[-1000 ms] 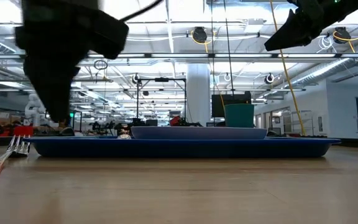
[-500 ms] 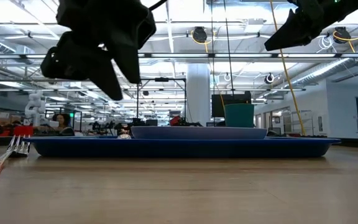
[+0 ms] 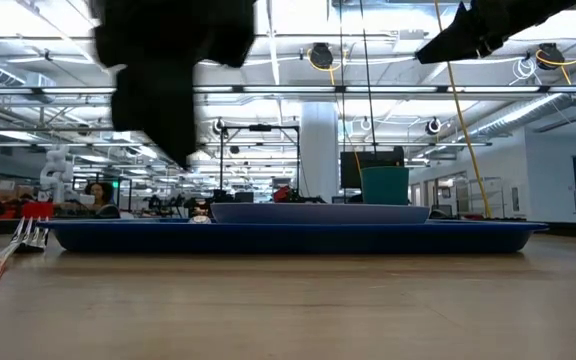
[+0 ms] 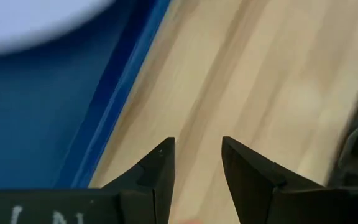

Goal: Pick and place plate/cup/fork/spoon on tray
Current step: Put the orange fork to the left of the orange spoon on the blue serving tray

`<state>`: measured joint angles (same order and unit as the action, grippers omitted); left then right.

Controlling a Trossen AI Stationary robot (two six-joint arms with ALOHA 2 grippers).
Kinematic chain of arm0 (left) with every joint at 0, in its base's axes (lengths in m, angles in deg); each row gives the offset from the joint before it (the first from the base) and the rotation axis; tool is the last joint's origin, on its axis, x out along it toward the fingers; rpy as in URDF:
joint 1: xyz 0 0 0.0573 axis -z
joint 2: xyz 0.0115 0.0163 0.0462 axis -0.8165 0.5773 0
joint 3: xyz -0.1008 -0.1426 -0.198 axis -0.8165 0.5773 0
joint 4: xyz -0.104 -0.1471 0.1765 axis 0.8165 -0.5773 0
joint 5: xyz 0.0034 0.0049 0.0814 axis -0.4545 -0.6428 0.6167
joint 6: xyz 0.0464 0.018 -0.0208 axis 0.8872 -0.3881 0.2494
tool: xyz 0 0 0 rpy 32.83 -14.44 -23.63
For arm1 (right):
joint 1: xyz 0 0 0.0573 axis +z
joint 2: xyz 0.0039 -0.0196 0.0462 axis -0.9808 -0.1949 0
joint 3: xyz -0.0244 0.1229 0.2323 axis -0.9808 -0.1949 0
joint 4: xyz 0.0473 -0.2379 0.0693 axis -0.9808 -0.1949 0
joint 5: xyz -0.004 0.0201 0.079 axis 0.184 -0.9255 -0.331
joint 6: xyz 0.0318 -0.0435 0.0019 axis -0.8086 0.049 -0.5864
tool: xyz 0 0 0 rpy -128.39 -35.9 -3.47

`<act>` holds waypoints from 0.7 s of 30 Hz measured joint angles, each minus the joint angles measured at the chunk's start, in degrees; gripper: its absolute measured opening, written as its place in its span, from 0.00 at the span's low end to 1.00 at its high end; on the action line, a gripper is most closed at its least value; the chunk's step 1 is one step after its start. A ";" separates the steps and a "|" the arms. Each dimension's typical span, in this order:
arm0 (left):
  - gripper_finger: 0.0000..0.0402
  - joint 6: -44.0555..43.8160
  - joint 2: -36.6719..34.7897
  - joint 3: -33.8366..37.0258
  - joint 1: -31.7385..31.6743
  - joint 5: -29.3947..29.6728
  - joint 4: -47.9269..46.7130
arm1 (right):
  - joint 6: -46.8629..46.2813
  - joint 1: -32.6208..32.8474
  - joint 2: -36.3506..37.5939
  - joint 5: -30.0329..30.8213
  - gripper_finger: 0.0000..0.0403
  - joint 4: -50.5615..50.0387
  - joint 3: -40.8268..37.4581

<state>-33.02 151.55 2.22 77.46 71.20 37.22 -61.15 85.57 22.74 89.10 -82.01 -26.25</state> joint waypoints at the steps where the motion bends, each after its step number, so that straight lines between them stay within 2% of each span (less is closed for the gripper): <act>1: 0.33 -0.22 0.00 -0.02 0.06 -0.39 -3.48 | 0.00 0.00 0.00 -0.02 0.40 0.01 0.01; 7: 0.33 -4.06 0.00 0.00 0.16 0.64 -20.91 | -0.22 -0.02 0.00 -0.02 0.40 0.01 0.00; 16: 0.33 -5.94 0.00 0.22 3.96 0.73 -25.91 | -1.11 0.00 0.00 -0.09 0.40 -0.30 0.01; 21: 0.33 -9.04 0.00 3.59 6.18 0.02 -27.10 | -1.14 0.00 0.00 -0.11 0.40 -2.08 -0.01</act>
<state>-42.05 151.55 5.81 83.63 71.23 10.12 -62.28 85.57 22.74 88.99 -84.09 -26.26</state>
